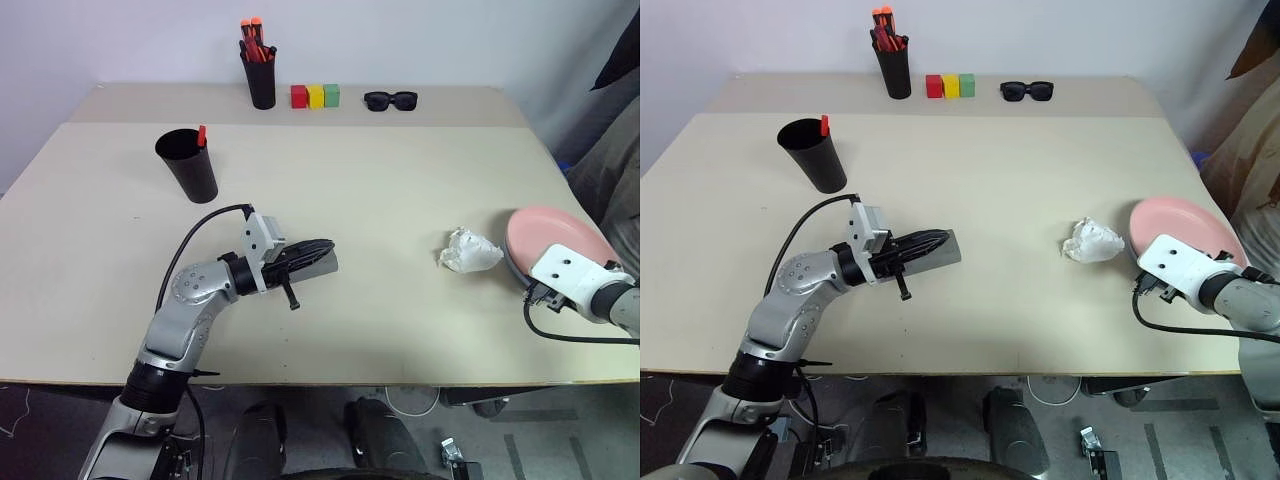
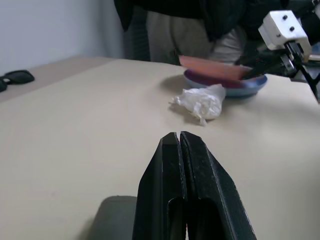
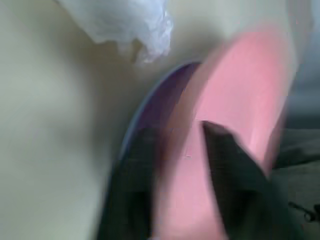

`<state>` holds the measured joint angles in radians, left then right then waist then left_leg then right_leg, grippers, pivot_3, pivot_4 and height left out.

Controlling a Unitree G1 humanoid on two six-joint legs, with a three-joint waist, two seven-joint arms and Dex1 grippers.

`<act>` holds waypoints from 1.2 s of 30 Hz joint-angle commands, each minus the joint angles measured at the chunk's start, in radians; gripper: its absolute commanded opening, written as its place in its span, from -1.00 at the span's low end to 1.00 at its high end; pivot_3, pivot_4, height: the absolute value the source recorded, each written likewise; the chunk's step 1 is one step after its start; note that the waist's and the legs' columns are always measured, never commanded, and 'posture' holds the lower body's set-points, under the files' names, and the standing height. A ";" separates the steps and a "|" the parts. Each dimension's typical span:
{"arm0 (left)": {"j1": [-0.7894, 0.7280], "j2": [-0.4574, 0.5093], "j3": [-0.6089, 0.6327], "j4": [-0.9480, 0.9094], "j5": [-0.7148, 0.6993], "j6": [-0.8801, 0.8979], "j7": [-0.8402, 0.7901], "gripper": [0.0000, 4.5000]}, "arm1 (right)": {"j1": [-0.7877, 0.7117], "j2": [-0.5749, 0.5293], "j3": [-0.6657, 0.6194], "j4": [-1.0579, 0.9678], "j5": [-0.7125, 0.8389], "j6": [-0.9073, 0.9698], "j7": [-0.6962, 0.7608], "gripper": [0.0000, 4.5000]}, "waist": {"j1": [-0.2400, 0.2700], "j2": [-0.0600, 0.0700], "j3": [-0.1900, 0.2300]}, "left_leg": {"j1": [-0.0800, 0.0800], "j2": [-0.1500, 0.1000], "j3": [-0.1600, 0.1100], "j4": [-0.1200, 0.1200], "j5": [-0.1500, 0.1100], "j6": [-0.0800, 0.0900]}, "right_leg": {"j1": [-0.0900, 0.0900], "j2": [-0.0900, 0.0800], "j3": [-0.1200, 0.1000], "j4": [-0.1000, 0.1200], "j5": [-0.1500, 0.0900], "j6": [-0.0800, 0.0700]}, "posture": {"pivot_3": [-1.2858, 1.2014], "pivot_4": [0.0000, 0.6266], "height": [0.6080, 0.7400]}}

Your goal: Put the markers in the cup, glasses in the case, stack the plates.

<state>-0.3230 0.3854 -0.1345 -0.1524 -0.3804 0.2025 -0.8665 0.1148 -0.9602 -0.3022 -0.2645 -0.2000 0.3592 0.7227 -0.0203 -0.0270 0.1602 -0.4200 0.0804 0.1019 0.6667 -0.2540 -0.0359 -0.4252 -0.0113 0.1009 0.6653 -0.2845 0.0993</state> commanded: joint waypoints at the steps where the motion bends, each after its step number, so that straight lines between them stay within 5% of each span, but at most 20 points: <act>1: 0.010 -0.002 0.013 -0.023 0.001 -0.030 0.000 -1.00 | -0.032 -0.021 -0.029 -0.038 0.019 -0.012 0.005 0.60 | 0.002 0.000 0.000 | 0.000 0.000 0.000 0.000 0.000 0.000 | 0.000 0.000 0.000 0.000 0.000 0.000 | 0.03 -0.52 0.73; 2: 0.018 0.000 0.015 -0.028 0.001 -0.030 0.003 -1.00 | -0.051 -0.017 -0.028 -0.041 0.036 -0.016 0.012 0.81 | 0.002 0.000 0.000 | 0.000 0.000 0.000 0.000 0.000 0.000 | 0.000 0.000 0.000 0.000 0.000 0.000 | 0.03 -0.52 0.73; 9: 0.073 0.018 0.029 -0.086 -0.002 -0.014 0.037 -1.00 | -0.124 0.009 0.039 -0.074 0.166 -0.074 0.100 0.81 | 0.005 0.000 0.000 | 0.000 0.000 -0.001 0.000 0.000 0.000 | 0.000 0.000 0.000 0.000 0.000 0.000 | 0.03 -0.52 0.73; 16: 0.082 0.025 0.036 -0.144 -0.007 0.025 0.085 -1.00 | -0.204 0.069 0.247 0.039 0.018 -0.154 -0.016 0.81 | 0.005 -0.001 0.000 | 0.000 0.000 0.000 0.000 0.000 0.000 | 0.001 0.000 0.000 0.000 0.000 -0.001 | 0.03 -0.52 0.73; 19: 0.086 0.031 0.042 -0.165 -0.009 0.039 0.101 -1.00 | -0.235 0.090 0.281 0.105 -0.024 -0.147 -0.068 0.43 | 0.005 -0.001 0.000 | 0.000 0.000 0.000 0.000 0.000 0.000 | 0.001 0.000 0.000 0.000 -0.001 -0.002 | 0.03 -0.52 0.73; 25: 0.084 0.032 0.045 -0.179 -0.011 0.057 0.116 -1.00 | -0.244 0.102 0.280 0.118 -0.031 -0.164 -0.092 -0.94 | 0.005 -0.001 0.000 | 0.000 0.000 0.000 0.000 0.000 0.000 | 0.001 0.000 0.000 0.000 -0.001 -0.001 | 0.03 -0.52 0.73; 36: 0.022 -0.008 0.019 -0.073 -0.005 0.019 0.071 -1.00 | -0.220 0.064 0.102 0.131 -0.170 0.024 -0.305 -0.98 | 0.010 -0.001 0.000 | 0.000 -0.001 0.000 0.000 0.000 0.000 | 0.001 -0.001 0.000 0.000 -0.001 -0.002 | 0.03 -0.52 0.73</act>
<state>-0.2770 0.3877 -0.1067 -0.2310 -0.3822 0.2503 -0.7838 -0.1257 -0.8767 -0.1510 -0.1318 -0.3332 0.3470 0.4483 -0.0100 -0.0276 0.1603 -0.4205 0.0795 0.1020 0.6672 -0.2542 -0.0357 -0.4245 -0.0119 0.1011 0.6649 -0.2857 0.0971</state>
